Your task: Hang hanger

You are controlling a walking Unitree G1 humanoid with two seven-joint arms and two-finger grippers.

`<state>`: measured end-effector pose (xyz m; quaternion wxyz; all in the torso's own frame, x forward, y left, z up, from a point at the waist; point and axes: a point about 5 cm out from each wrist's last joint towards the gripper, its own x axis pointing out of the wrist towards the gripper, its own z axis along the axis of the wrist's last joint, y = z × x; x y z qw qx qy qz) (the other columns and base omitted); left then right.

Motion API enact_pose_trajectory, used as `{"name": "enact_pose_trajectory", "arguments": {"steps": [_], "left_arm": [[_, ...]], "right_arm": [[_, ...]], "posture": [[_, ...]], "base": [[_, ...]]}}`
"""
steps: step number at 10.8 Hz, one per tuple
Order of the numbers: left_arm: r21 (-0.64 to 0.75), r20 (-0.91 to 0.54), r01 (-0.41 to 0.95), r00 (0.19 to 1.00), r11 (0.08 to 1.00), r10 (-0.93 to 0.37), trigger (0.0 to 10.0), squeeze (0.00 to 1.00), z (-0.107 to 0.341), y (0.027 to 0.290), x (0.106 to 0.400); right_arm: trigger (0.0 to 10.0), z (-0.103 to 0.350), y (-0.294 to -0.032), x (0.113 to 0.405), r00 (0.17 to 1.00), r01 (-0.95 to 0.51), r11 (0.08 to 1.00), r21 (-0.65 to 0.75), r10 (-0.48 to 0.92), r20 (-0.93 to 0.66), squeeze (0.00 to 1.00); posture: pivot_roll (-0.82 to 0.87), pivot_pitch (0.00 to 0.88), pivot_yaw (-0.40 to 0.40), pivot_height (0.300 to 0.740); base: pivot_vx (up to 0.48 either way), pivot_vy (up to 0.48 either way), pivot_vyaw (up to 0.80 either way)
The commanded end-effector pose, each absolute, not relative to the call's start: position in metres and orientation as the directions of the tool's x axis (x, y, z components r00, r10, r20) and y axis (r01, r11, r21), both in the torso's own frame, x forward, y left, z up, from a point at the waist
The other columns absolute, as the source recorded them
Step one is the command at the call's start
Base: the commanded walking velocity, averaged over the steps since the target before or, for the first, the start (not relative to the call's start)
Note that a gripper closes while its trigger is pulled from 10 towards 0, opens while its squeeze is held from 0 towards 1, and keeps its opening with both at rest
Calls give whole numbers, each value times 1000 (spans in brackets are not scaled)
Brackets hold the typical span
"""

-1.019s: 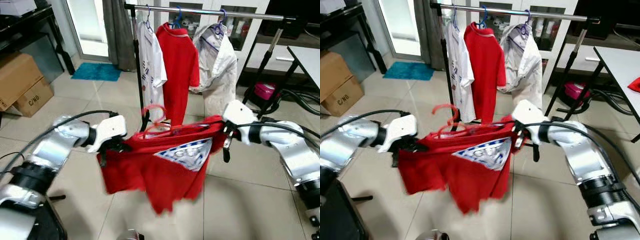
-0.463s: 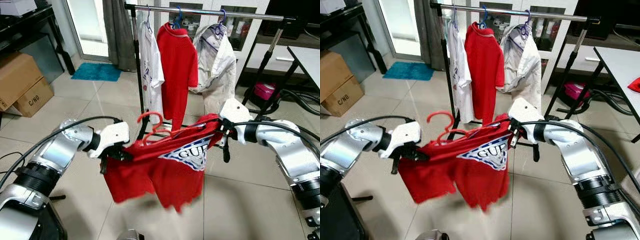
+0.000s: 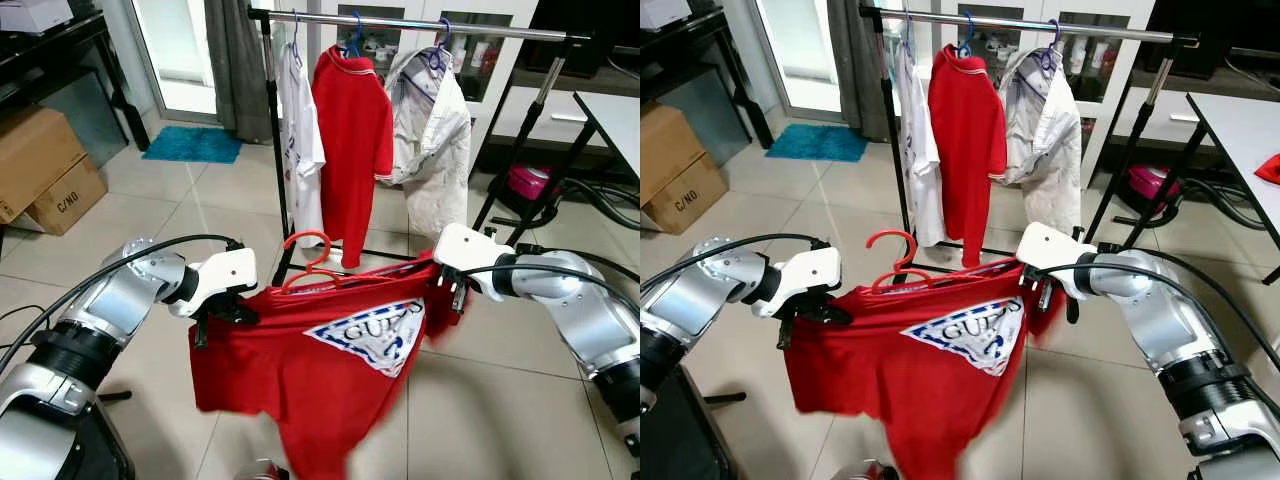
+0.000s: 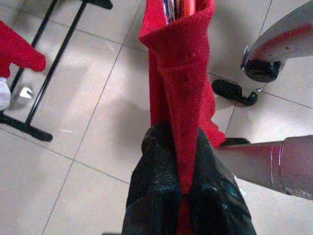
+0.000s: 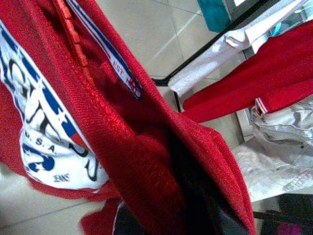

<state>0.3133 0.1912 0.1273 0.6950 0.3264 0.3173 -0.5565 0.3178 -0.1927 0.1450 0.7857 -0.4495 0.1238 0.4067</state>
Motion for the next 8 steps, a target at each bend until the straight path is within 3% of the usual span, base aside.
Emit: {"name": "enact_pose_trajectory", "arguments": {"steps": [1,6,7,8], "left_arm": [[110,-833,976,193,186,-518,0,0,128,197,316],[140,-840,965,235,222,-489,0,0,126,188,327],[134,-839,968,224,210,-496,0,0,126,185,328],[127,-841,970,216,207,-497,0,0,126,184,328]], "right_arm": [[0,157,-192,322,668,-718,270,-642,526,-526,0],[0,170,-163,310,586,-753,219,-621,653,-480,0],[10000,167,-157,309,581,-755,222,-617,663,-472,0],[10000,167,-155,311,583,-763,252,-596,667,-464,0]], "posture": [[60,0,55,740],[57,0,59,740],[57,0,59,740],[57,0,60,740]], "base": [[0,0,0],[0,0,0],[0,0,0],[0,0,0]]}}
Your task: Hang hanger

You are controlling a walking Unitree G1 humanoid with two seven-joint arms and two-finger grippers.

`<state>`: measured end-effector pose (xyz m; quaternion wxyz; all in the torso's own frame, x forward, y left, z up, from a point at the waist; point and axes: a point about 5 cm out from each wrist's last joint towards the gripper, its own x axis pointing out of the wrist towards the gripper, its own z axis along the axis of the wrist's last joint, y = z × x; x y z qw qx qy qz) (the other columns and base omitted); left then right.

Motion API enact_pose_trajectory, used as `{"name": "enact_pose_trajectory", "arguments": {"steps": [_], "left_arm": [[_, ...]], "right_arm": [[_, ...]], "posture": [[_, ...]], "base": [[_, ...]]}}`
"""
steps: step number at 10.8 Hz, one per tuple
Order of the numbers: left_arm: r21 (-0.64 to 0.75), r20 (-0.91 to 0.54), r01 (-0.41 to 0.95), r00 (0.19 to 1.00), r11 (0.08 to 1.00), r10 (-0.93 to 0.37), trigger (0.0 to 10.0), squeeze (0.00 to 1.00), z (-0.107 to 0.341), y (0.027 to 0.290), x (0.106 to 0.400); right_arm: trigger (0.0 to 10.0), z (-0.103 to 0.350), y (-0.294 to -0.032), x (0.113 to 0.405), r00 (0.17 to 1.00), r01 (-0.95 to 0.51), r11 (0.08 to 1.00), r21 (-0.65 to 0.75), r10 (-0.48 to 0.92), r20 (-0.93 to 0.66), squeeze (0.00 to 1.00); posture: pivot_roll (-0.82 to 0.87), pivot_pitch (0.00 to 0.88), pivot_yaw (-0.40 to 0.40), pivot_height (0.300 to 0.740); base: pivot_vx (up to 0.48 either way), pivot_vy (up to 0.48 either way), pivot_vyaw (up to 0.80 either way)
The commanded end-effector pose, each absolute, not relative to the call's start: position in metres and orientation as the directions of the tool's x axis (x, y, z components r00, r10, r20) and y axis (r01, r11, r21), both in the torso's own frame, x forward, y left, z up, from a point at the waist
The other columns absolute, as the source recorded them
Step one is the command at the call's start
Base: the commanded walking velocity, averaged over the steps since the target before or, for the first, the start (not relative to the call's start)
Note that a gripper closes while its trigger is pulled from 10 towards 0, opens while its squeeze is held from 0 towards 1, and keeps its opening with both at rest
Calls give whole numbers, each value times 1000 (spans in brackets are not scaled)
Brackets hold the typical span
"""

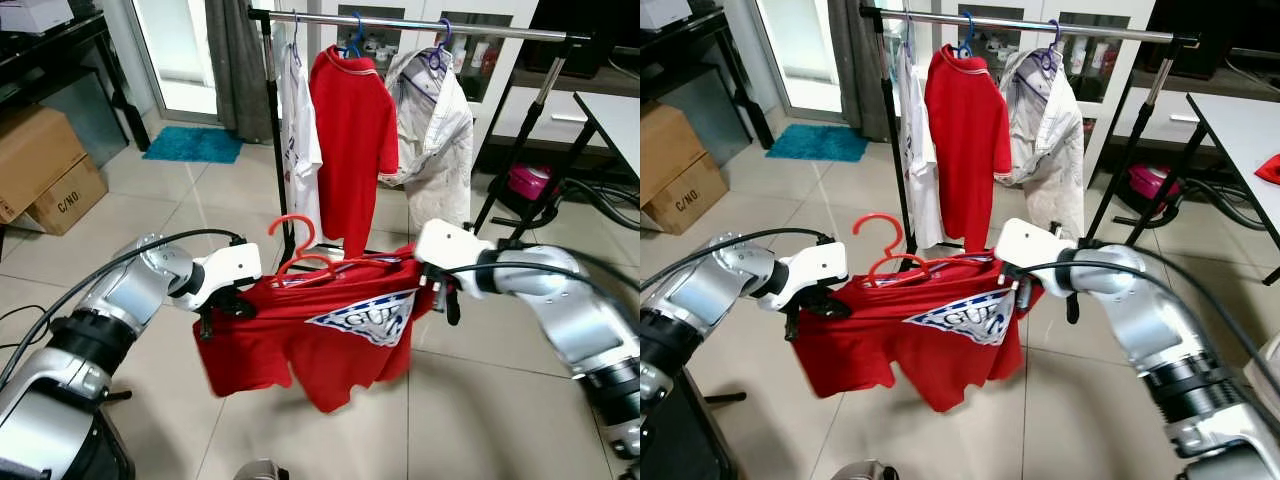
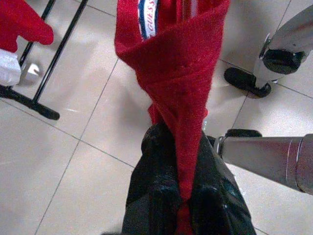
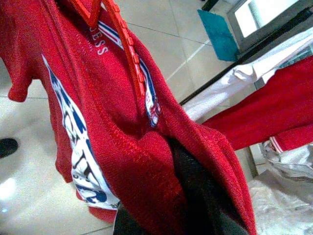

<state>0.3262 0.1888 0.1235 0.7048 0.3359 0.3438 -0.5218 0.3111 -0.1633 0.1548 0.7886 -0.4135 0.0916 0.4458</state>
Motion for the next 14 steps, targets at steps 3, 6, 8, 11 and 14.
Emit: {"name": "enact_pose_trajectory", "arguments": {"steps": [3,6,8,11,14], "left_arm": [[113,-847,973,200,201,-492,0,0,124,185,327],[96,-855,976,182,196,-486,0,0,122,187,324],[101,-857,974,188,202,-479,0,0,122,189,325],[122,-865,968,213,220,-454,0,0,126,199,329],[142,-867,964,231,226,-443,0,0,133,203,334]], "right_arm": [[10000,175,-155,313,602,-745,273,-609,668,-437,1000],[10000,181,-158,318,643,-703,290,-649,649,-407,1000],[10000,188,-156,320,644,-687,286,-668,665,-379,1000],[10000,182,-151,297,467,-784,88,-614,735,-491,0],[10000,171,-149,276,304,-868,-46,-495,738,-603,0]], "posture": [[55,0,61,740],[59,0,57,740],[62,0,57,740],[61,0,59,740],[65,0,60,740]], "base": [[0,0,0],[0,0,0],[0,0,0],[0,0,0],[0,0,0]]}}
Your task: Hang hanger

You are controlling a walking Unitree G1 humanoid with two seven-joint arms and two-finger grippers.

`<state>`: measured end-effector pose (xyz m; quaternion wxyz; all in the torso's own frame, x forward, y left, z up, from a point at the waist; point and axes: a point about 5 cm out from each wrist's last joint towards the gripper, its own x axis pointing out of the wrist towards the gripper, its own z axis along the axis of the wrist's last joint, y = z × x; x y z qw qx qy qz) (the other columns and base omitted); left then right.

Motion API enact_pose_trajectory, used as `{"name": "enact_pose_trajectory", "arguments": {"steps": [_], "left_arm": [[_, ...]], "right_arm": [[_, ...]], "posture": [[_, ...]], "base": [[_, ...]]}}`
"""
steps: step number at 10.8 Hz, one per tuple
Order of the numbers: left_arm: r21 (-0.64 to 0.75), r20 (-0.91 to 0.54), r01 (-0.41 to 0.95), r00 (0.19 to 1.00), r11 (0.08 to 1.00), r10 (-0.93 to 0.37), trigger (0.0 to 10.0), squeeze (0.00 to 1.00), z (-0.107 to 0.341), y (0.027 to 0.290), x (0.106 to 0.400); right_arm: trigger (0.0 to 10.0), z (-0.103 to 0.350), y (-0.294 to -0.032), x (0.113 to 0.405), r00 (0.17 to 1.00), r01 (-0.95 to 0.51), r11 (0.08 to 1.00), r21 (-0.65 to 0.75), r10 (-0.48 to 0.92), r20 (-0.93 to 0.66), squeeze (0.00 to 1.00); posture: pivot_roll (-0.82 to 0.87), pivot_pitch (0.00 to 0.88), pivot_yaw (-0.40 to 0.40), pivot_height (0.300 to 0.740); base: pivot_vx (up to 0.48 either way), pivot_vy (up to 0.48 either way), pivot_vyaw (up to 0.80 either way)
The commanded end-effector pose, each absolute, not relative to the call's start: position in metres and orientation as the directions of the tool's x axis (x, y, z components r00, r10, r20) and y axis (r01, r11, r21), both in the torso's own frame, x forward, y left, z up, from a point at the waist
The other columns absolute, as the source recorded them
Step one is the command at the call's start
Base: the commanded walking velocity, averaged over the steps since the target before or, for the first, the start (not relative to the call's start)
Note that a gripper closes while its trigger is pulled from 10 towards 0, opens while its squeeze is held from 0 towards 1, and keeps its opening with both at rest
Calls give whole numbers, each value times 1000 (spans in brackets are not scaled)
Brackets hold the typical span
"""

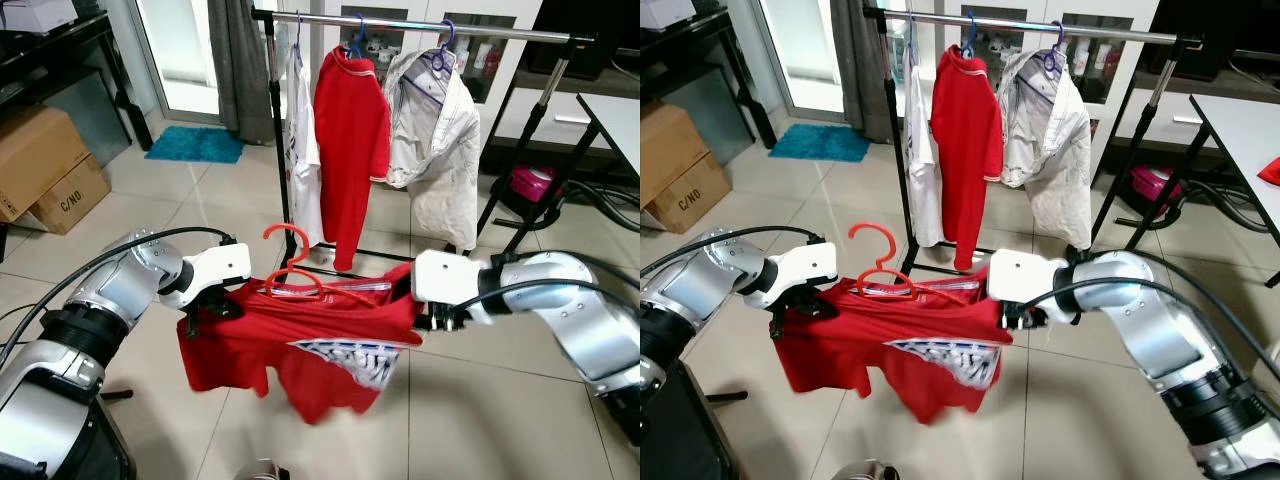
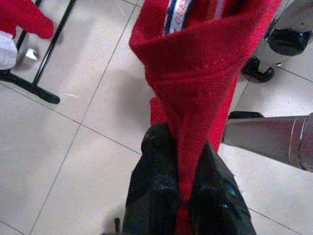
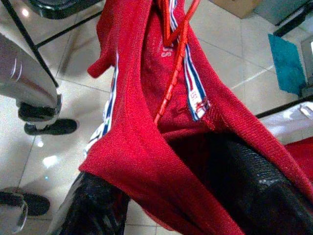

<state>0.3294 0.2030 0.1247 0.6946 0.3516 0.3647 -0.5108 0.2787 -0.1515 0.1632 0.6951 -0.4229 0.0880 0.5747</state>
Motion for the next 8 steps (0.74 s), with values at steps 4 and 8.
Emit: {"name": "enact_pose_trajectory", "arguments": {"steps": [4,8], "left_arm": [[158,-848,964,243,213,-471,0,0,131,190,337],[160,-848,964,244,211,-470,0,0,130,191,337]], "right_arm": [[10000,169,-126,285,411,-819,37,-572,733,-542,0],[10000,187,-136,295,468,-817,167,-551,751,-466,1000]], "posture": [[62,0,64,740],[56,0,63,740]], "base": [[0,0,0],[0,0,0]]}}
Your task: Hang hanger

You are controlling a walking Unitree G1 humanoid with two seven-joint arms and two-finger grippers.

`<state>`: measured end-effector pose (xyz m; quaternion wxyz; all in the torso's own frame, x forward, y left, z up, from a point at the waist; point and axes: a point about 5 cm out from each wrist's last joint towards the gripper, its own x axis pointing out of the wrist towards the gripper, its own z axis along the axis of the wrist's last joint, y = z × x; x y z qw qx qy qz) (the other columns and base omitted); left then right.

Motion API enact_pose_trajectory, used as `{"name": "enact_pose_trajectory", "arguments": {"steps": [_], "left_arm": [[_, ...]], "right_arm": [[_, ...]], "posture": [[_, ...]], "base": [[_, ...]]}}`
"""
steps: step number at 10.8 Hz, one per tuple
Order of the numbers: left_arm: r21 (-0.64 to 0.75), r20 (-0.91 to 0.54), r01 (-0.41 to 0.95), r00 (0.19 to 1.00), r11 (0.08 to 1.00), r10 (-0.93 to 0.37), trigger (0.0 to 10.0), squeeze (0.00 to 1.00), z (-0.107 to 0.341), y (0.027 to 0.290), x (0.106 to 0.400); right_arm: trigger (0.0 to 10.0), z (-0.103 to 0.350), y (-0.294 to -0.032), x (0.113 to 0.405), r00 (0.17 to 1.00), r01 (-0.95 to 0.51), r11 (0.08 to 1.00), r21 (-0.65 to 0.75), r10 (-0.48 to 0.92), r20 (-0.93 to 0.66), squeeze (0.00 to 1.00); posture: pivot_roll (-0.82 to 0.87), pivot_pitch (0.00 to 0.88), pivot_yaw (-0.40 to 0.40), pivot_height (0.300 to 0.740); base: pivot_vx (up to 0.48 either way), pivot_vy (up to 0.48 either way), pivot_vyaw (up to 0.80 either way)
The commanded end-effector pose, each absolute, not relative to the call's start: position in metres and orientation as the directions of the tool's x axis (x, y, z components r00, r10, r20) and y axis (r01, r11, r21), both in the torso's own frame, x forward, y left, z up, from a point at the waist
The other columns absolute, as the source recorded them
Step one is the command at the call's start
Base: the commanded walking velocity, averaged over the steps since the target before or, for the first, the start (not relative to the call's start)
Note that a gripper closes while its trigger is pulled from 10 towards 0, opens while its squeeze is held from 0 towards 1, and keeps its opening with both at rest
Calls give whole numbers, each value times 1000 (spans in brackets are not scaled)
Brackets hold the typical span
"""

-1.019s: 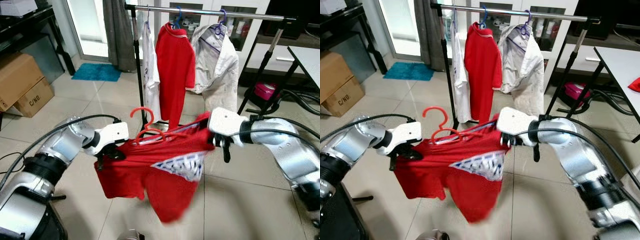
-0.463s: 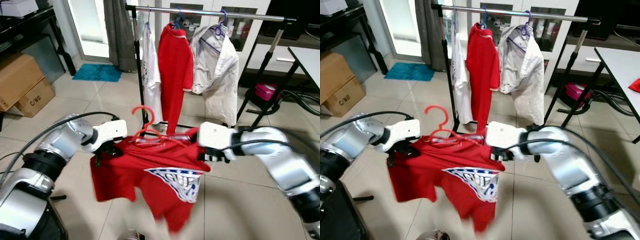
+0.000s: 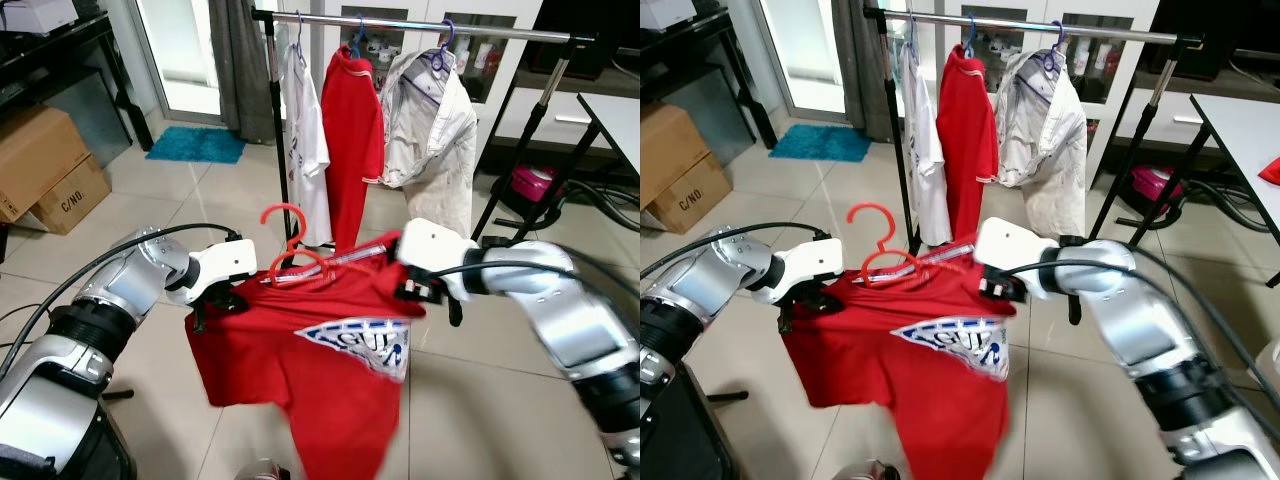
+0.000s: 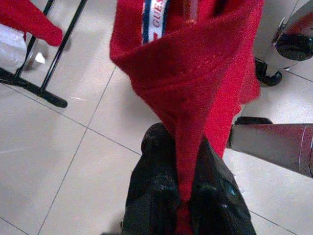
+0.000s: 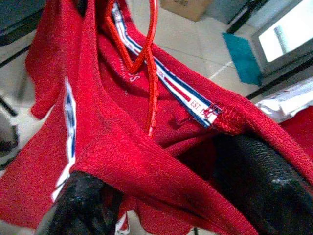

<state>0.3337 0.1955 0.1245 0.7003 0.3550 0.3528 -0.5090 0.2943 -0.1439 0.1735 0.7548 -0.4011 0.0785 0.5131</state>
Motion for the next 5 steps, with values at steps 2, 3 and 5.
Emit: {"name": "enact_pose_trajectory", "arguments": {"steps": [2,3,5], "left_arm": [[152,-849,970,227,189,-478,0,0,130,192,335],[152,-847,973,218,172,-485,0,0,130,192,334],[158,-847,972,224,174,-483,0,0,130,191,333]], "right_arm": [[10000,176,-149,276,305,-884,-20,-467,731,-610,1000],[10000,172,-153,268,226,-895,-119,-430,710,-667,1000],[10000,187,-148,284,349,-831,-50,-554,729,-589,1000]], "posture": [[53,0,56,740],[52,0,51,740],[52,0,46,740]], "base": [[0,0,0],[0,0,0],[0,0,0]]}}
